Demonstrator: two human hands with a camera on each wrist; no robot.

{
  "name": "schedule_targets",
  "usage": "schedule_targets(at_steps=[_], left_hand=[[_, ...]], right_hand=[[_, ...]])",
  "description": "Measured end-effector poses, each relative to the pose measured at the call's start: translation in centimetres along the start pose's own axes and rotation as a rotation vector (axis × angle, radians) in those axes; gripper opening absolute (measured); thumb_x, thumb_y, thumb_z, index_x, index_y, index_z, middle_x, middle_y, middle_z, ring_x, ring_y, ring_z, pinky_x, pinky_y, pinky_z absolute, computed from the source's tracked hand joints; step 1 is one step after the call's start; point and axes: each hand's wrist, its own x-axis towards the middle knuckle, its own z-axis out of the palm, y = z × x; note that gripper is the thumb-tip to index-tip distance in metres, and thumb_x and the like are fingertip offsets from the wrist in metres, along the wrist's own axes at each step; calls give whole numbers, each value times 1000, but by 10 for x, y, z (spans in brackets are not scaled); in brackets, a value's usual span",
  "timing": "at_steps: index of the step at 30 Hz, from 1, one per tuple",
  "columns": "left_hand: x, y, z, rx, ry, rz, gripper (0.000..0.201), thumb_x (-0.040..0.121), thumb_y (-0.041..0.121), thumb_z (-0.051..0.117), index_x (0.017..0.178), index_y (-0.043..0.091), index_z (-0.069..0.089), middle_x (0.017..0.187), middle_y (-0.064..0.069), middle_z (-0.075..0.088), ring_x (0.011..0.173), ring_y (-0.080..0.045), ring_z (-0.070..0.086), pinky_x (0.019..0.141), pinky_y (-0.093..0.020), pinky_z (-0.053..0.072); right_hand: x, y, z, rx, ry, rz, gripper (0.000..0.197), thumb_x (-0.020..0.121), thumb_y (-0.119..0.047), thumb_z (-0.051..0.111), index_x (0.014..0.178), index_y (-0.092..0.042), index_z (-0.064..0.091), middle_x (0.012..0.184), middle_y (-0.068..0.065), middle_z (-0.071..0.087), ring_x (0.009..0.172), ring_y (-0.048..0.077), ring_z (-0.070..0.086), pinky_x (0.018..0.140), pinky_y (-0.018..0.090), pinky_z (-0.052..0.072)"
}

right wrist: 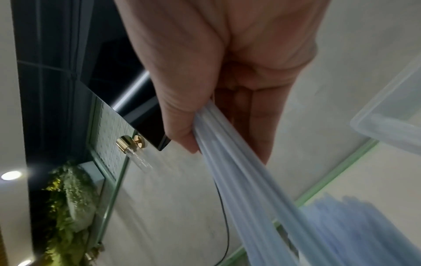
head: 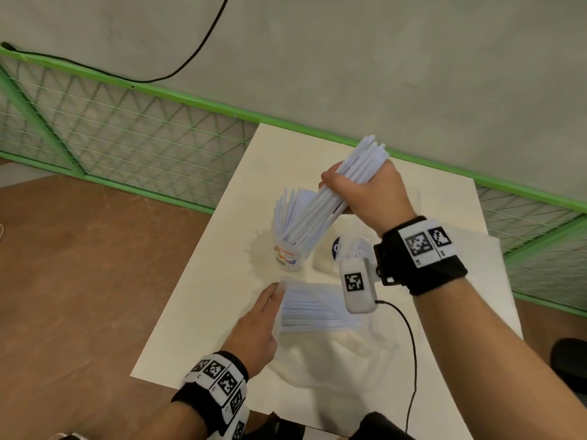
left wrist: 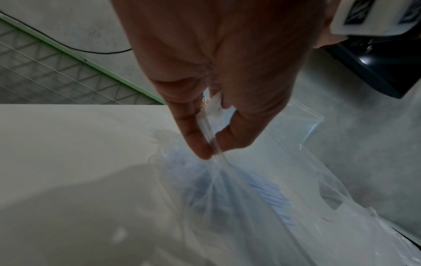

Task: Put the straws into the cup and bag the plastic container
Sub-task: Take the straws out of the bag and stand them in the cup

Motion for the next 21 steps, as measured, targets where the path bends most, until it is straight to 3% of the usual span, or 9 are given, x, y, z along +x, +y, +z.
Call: schedule_targets(at_steps=[5,8,16,21], left_hand=[[-2,3,-3,-10,5,1,90,81,-2,48,153,35,9,156,25,-1,95,-19,61,83,-22,48],[-2,3,-3,-7,0,-7,90,80,-3,47,153,35,9,156,25,-1,93,-20,61,85,-27,49],[1,2,-2,-1,-2,-2,93,78,-4,46,153,36,8,156,26,-1,89,-20,61,85,-28,50],[2,3,-3,-1,-4,-21,92,79,-4,46,153,36,7,157,25,-2,91,-18,60,85,-25,48]], right_hand=[[25,-2,-14,-4,92,-21,9,76,-23,75,76,-14,73,84,9,75,75,21,74,65,43,62],[33,-2,-19,-62,117,-43,19,73,-27,74,80,-10,72,84,11,75,74,22,73,64,43,62],[40,-4,-4,-77,68,-78,9,74,-28,74,71,-21,71,80,8,75,74,22,73,67,45,62],[39,-11,-8,-54,73,-85,16,73,-30,73,78,-14,72,82,8,75,74,21,73,64,44,62]])
